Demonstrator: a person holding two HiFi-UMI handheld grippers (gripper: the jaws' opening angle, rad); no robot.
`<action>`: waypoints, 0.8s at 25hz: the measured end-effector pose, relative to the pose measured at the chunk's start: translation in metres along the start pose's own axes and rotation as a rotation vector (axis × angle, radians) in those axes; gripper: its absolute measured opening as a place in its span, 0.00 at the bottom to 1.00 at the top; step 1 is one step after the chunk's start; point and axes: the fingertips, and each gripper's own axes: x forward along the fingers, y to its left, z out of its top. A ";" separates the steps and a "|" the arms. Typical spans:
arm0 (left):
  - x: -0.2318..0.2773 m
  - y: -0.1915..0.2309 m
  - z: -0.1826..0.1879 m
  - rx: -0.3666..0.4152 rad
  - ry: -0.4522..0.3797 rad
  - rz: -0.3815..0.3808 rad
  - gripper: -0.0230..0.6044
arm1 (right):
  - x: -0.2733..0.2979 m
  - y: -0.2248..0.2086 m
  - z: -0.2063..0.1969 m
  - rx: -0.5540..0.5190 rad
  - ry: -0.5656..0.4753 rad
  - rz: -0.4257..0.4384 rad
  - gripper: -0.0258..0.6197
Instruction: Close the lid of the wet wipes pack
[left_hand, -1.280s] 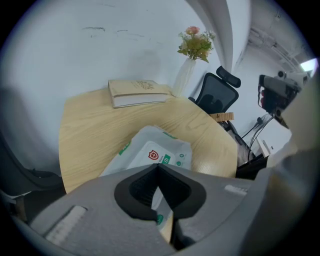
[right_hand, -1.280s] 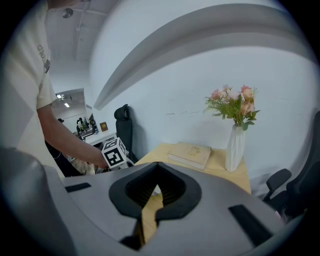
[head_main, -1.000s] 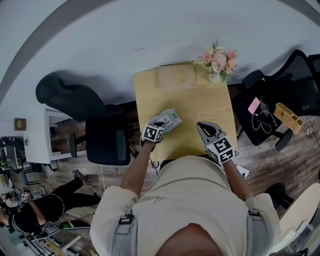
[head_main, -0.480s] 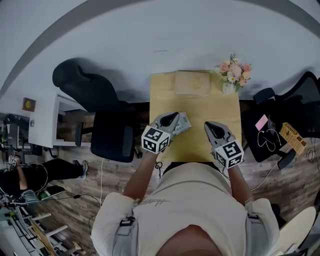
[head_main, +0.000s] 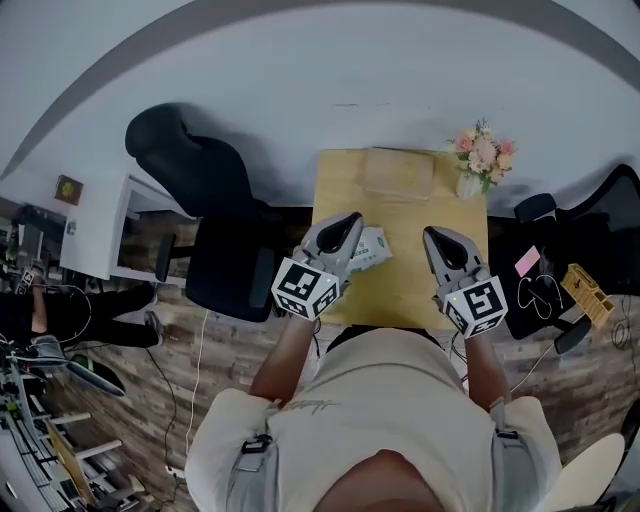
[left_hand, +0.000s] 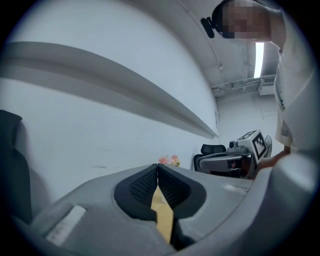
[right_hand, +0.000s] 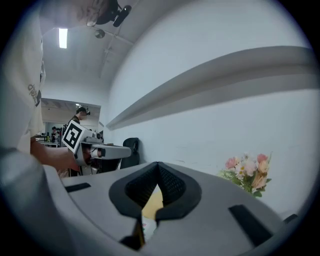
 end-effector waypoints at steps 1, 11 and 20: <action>-0.003 0.000 0.003 0.017 -0.005 0.010 0.07 | 0.000 0.001 0.005 -0.003 -0.011 0.004 0.04; -0.027 0.014 0.029 0.075 -0.062 0.127 0.07 | -0.005 0.010 0.035 -0.066 -0.073 0.007 0.04; -0.036 0.026 0.020 0.051 -0.035 0.172 0.07 | -0.006 0.013 0.029 -0.063 -0.055 -0.027 0.04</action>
